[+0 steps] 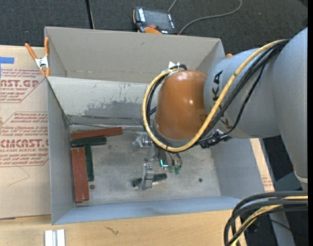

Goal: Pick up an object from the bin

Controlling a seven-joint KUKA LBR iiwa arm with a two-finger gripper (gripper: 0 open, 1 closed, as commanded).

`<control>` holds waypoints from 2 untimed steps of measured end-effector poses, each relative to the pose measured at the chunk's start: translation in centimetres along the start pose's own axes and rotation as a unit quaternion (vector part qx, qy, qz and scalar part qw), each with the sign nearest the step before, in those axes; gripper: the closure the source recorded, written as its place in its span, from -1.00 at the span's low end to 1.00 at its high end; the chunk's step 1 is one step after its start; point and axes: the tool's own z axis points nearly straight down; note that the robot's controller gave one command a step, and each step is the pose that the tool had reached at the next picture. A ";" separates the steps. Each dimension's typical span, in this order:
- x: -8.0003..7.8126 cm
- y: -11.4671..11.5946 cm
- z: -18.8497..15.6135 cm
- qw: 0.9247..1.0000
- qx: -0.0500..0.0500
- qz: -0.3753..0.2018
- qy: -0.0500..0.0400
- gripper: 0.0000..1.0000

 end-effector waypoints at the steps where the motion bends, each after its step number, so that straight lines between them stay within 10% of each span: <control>1: -1.3 -6.8 8.6 0.999 0.002 0.043 0.003 -1.00; 2: -1.5 -6.4 8.1 0.999 0.000 0.041 0.000 1.00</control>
Offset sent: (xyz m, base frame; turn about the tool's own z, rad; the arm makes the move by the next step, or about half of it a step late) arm 0.0150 -0.0647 -0.0810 0.0816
